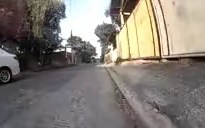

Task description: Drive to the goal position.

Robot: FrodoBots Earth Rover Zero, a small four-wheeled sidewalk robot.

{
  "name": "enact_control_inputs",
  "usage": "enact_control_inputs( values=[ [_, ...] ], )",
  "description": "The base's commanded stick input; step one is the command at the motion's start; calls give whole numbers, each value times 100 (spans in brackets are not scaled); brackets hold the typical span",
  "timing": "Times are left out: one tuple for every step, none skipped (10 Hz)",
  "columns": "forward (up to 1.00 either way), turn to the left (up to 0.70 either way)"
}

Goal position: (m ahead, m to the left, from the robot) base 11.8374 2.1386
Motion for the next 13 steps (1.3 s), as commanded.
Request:
enact_control_inputs(
  values=[
    [91, 0],
    [91, 0],
    [91, 0],
    [91, 0],
    [91, 0],
    [91, 0],
    [91, 0],
    [91, 0],
    [91, 0],
    [91, 0],
    [91, 0],
    [91, 0],
    [91, 0]
  ],
)
